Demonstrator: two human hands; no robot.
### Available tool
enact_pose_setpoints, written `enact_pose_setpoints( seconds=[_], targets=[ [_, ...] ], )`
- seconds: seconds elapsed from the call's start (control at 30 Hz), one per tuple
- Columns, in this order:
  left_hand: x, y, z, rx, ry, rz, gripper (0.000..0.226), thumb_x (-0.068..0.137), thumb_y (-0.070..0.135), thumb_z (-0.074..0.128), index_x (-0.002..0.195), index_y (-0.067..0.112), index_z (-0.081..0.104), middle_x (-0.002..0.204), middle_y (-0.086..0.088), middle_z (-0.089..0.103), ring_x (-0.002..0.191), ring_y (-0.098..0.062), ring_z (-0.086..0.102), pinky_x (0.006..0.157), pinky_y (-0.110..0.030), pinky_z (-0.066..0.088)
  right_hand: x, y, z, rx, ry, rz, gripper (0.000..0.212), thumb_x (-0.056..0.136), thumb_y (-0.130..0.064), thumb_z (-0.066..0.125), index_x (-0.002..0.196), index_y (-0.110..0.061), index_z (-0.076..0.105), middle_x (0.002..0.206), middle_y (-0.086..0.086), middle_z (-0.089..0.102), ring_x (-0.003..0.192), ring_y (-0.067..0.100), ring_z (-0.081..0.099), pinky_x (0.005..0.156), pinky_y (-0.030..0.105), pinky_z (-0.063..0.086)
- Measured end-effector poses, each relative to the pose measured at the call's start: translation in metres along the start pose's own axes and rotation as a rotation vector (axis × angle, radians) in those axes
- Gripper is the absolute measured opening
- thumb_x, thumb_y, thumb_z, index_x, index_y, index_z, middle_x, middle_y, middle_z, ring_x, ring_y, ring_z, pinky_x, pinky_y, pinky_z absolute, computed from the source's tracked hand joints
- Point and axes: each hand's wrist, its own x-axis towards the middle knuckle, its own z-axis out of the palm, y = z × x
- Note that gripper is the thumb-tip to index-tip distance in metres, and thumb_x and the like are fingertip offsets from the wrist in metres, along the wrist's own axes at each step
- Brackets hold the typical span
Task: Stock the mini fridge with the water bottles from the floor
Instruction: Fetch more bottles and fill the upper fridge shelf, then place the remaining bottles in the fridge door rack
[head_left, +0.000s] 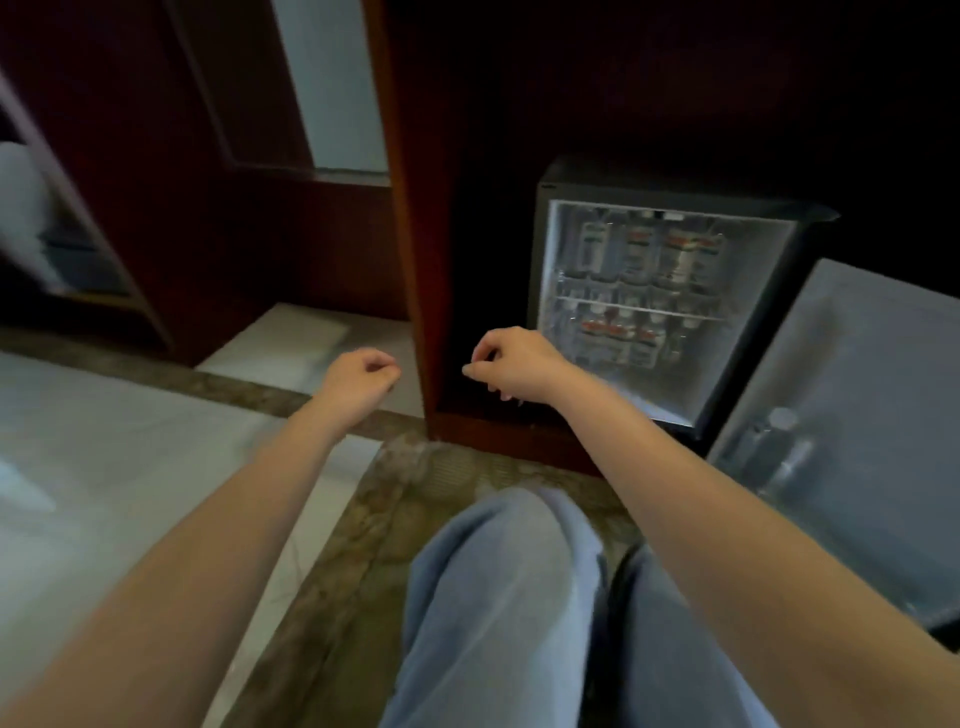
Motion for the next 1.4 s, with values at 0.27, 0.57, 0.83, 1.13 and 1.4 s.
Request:
enact_pose_setpoints(
  seconds=[0.27, 0.57, 0.83, 1.13, 1.4],
  targets=[
    [-0.053, -0.136, -0.096, -0.012, 0.142, -0.205, 0.009, 0.088, 0.013, 0.057, 0.082, 0.015, 0.063, 0.085, -0.012, 0.063, 0.088, -0.026, 0.06, 0.072, -0.029, 0.042, 0.012, -0.082, 0.128, -0.232, -0.258, -0.172, 0.03, 0.091, -0.041, 0.056, 0.109, -0.018, 0.063, 0.112, 0.002, 0.061, 0.105, 0.02, 0.055, 0.085, 0.034, 0.048],
    [-0.105, -0.271, -0.144, 0.009, 0.287, -0.551, 0.008, 0.087, 0.012, 0.058, 0.08, 0.011, 0.064, 0.083, -0.014, 0.061, 0.082, -0.026, 0.056, 0.076, -0.035, 0.046, 0.02, -0.116, 0.236, -0.426, -0.451, -0.252, 0.037, 0.092, -0.039, 0.051, 0.12, -0.015, 0.057, 0.12, 0.005, 0.06, 0.103, 0.024, 0.058, 0.085, 0.039, 0.052],
    [-0.086, -0.329, -0.145, 0.071, 0.265, -0.735, 0.057, 0.089, 0.02, 0.059, 0.14, 0.002, 0.041, 0.141, -0.019, 0.043, 0.128, -0.034, 0.044, 0.106, -0.04, 0.038, 0.034, -0.082, 0.277, -0.587, -0.563, -0.212, 0.037, 0.092, -0.032, 0.049, 0.126, -0.019, 0.052, 0.12, 0.003, 0.058, 0.101, 0.021, 0.057, 0.084, 0.037, 0.052],
    [-0.043, -0.361, -0.121, 0.198, 0.229, -0.767, 0.056, 0.09, 0.014, 0.052, 0.142, 0.001, 0.036, 0.146, -0.018, 0.039, 0.132, -0.033, 0.04, 0.106, -0.034, 0.032, 0.052, -0.059, 0.286, -0.512, -0.574, -0.139, 0.038, 0.093, -0.034, 0.05, 0.127, -0.016, 0.049, 0.122, 0.007, 0.057, 0.107, 0.026, 0.055, 0.089, 0.04, 0.049],
    [-0.037, -0.381, -0.104, 0.395, 0.281, -0.77, 0.032, 0.088, 0.014, 0.053, 0.119, 0.005, 0.058, 0.125, -0.019, 0.053, 0.11, -0.035, 0.055, 0.088, -0.034, 0.043, 0.052, -0.06, 0.291, -0.48, -0.539, -0.201, 0.04, 0.093, -0.034, 0.05, 0.129, -0.019, 0.041, 0.114, 0.006, 0.059, 0.099, 0.027, 0.058, 0.083, 0.042, 0.051]
  ],
)
